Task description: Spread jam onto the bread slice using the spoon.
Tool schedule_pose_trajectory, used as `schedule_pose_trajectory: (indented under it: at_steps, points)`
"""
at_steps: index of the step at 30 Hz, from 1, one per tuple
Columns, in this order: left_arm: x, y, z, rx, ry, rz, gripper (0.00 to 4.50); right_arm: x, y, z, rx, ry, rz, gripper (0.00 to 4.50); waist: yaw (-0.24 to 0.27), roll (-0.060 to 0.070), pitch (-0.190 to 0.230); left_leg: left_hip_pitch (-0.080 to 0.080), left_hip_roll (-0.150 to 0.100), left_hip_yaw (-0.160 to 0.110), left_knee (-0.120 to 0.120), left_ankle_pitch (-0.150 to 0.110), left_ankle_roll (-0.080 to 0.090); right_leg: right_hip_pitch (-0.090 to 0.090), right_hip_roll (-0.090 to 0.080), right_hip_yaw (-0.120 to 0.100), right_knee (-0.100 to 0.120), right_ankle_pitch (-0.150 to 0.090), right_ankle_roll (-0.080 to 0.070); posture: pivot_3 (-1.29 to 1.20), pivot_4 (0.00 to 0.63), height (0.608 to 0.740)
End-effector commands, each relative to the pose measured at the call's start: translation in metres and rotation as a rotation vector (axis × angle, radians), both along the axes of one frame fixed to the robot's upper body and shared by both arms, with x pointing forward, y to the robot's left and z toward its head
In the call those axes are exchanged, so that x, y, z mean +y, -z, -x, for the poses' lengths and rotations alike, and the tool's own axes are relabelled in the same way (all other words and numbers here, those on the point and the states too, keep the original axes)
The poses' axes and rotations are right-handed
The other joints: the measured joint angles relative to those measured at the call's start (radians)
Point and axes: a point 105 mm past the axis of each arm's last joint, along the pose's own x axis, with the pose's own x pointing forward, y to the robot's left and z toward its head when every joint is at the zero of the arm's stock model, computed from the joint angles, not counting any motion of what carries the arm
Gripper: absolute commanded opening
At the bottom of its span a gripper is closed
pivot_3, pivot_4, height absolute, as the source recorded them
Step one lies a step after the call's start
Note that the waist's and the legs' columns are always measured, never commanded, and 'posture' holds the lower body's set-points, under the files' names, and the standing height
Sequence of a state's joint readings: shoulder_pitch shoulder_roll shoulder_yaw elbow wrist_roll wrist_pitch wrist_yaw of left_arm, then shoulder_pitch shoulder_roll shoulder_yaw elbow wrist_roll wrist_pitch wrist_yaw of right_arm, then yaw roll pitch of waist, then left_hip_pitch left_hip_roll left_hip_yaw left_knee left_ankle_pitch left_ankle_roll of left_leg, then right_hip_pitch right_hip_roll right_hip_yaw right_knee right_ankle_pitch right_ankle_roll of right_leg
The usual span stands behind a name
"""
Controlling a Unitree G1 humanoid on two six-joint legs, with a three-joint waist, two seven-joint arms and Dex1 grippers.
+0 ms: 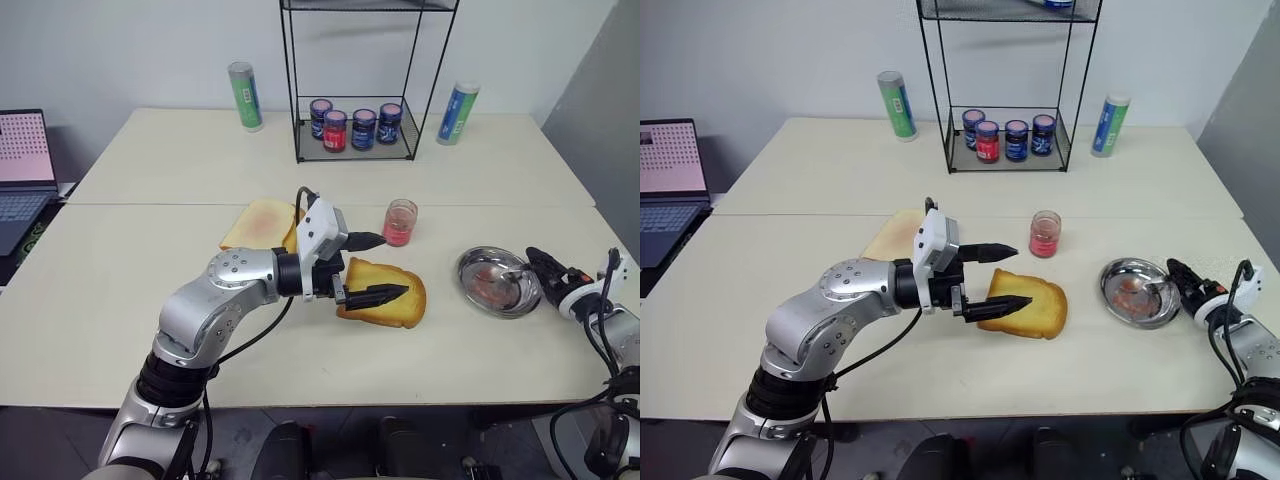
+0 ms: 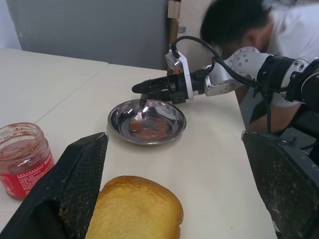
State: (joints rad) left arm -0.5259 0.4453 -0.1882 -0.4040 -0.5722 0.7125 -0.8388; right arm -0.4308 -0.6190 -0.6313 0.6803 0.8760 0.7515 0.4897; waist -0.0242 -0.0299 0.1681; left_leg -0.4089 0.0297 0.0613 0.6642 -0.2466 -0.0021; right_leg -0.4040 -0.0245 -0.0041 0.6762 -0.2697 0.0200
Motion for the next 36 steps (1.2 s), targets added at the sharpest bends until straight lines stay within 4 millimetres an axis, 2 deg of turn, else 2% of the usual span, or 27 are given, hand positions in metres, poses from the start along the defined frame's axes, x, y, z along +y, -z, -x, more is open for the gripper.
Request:
schedule_pose_trajectory:
  at_steps: [1,2,3,8,17,20,23,26,27,30,33,36]
  points:
    - [-0.003,-0.015,0.006,-0.058,0.029,0.021,4.5,-0.008,-0.015,-0.001,-0.06,0.02,0.015,1.59,0.0,0.0,0.0,0.0,0.0,0.0,0.0,0.0,0.0,0.0,0.0,0.0,0.0,0.0,0.0,0.0,0.15,0.74]
    - [-0.003,-0.015,0.006,-0.06,0.03,0.02,4.5,-0.009,-0.015,-0.001,-0.062,0.023,0.016,1.48,-0.001,0.0,0.0,0.0,0.0,0.0,0.0,0.0,0.0,0.0,0.0,0.0,0.0,0.0,0.0,0.0,0.15,0.74]
    - [-0.003,-0.015,0.005,-0.064,0.03,0.017,4.5,-0.009,-0.015,-0.001,-0.066,0.023,0.018,1.14,-0.001,0.0,0.0,0.0,0.0,0.0,0.0,0.0,0.0,0.0,0.0,0.0,0.0,0.0,0.0,0.0,0.15,0.74]
    - [-0.002,-0.016,0.001,-0.069,0.03,0.013,4.5,-0.01,-0.017,0.0,-0.089,0.024,0.013,0.09,-0.001,0.0,0.0,0.0,0.0,0.0,0.0,0.0,0.0,0.0,0.0,-0.001,-0.001,0.0,0.0,0.0,0.15,0.74]
    - [-0.001,-0.016,0.001,-0.066,0.034,0.012,4.5,-0.008,-0.026,0.006,-0.111,0.001,0.036,0.09,-0.001,0.0,0.0,0.0,0.0,0.0,0.0,0.0,0.0,0.0,0.0,-0.001,-0.001,0.0,0.0,0.0,0.15,0.74]
    - [0.004,-0.018,-0.001,-0.06,0.017,0.023,4.5,-0.004,-0.041,0.01,-0.155,-0.013,0.02,0.09,-0.001,0.0,0.0,0.0,0.0,0.0,0.0,0.0,0.0,0.0,0.0,-0.001,-0.001,0.0,0.0,0.0,0.15,0.74]
    - [0.018,-0.023,-0.008,-0.032,-0.039,0.053,4.5,0.005,-0.065,0.017,-0.217,-0.027,0.017,0.09,0.0,0.001,0.001,-0.001,0.001,-0.001,-0.001,0.0,0.0,0.0,0.0,-0.001,-0.001,0.0,0.001,0.0,0.15,0.74]
    - [0.034,-0.025,-0.013,-0.004,-0.097,0.066,4.5,0.019,-0.092,0.025,-0.281,-0.049,0.028,0.09,-0.004,0.003,0.002,-0.001,0.001,-0.001,-0.001,0.0,0.0,-0.001,0.0,-0.001,0.0,-0.001,0.001,0.0,0.15,0.74]
    - [0.041,-0.022,-0.015,0.007,-0.122,0.06,4.5,0.03,-0.107,0.026,-0.321,-0.069,0.035,0.09,-0.005,0.003,0.002,-0.001,0.001,-0.001,-0.001,0.0,0.0,-0.001,0.0,-0.001,0.0,-0.002,0.003,0.0,0.15,0.74]
    - [0.052,-0.017,-0.017,0.023,-0.167,0.048,4.5,0.053,-0.132,0.026,-0.385,-0.102,0.046,0.09,-0.007,0.003,0.002,-0.001,0.002,-0.001,-0.002,0.0,0.0,-0.001,0.0,-0.001,0.0,-0.002,0.003,0.0,0.15,0.74]
    - [0.062,-0.013,-0.022,0.03,-0.228,0.053,4.5,0.082,-0.155,0.015,-0.437,-0.138,0.08,0.09,-0.005,0.003,0.002,-0.001,0.002,-0.001,-0.002,0.0,0.0,-0.001,0.0,-0.002,0.0,-0.002,0.003,0.0,0.15,0.74]
    - [0.066,-0.011,-0.03,0.02,-0.293,0.078,4.5,0.115,-0.175,-0.007,-0.479,-0.175,0.151,0.09,-0.008,0.004,0.002,-0.001,0.002,0.0,-0.001,0.0,0.0,-0.002,0.0,-0.001,0.0,-0.002,0.003,0.0,0.15,0.74]
